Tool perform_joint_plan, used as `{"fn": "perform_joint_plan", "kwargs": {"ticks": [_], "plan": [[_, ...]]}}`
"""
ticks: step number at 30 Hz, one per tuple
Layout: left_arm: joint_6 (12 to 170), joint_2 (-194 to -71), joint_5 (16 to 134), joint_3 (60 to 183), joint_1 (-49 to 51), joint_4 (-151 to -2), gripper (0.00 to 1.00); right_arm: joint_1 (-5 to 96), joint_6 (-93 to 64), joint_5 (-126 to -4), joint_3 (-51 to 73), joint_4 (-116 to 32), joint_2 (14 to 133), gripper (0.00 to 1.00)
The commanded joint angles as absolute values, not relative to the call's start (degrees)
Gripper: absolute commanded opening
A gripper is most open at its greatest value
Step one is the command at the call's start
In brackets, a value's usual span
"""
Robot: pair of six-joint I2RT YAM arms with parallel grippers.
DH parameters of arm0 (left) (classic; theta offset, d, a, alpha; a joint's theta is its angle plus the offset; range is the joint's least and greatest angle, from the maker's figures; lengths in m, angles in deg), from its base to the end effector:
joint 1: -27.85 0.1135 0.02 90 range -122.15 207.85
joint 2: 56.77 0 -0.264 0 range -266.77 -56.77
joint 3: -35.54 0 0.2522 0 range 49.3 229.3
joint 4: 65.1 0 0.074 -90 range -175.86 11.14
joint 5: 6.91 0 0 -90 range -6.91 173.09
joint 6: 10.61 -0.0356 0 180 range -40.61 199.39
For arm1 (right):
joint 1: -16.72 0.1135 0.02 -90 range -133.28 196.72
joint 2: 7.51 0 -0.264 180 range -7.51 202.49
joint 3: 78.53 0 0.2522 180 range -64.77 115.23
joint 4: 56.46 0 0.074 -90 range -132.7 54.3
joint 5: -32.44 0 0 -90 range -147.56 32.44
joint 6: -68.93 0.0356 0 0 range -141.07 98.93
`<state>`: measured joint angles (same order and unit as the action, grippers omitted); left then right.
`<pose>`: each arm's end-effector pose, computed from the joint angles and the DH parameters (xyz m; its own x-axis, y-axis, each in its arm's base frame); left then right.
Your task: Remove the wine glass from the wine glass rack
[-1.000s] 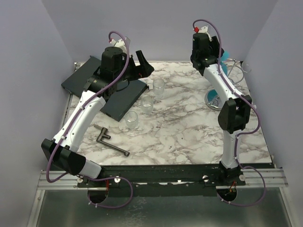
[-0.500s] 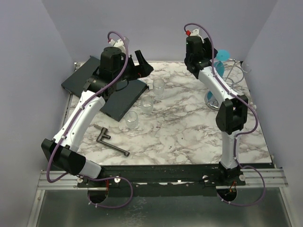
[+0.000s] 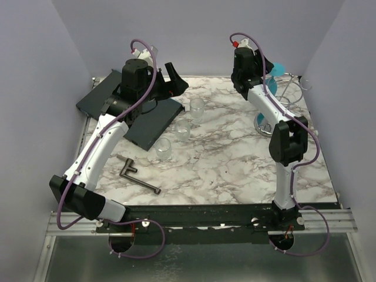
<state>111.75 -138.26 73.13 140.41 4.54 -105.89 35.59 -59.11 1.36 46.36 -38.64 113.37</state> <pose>0.2882 -0.1309 0.4420 -0.5218 -0.3492 -0.7783 0.3102 0.7723 -0.5544 0.4799 0.1318 0.3357 -0.5600 -0.5276 -0.6388 0.3491 0.5490 -0.7594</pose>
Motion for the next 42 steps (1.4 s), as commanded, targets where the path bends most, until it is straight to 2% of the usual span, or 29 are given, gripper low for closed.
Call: {"fn": "perform_joint_plan", "kwargs": {"ticks": [1, 33, 42], "plan": [[111.8, -136.1, 71.7, 139.9, 5.0, -104.9, 0.92, 34.9, -60.2, 2.7, 45.6, -40.9, 113.2, 0.5], [112.1, -135.3, 71.1, 138.5, 5.8, -104.2, 0.92, 34.2, -64.4, 4.0, 43.0, -46.3, 112.6, 0.27], [112.3, -135.0, 71.0, 138.3, 5.9, -104.0, 0.92, 34.3, -66.4, 4.7, 42.7, -49.0, 112.7, 0.09]]}}
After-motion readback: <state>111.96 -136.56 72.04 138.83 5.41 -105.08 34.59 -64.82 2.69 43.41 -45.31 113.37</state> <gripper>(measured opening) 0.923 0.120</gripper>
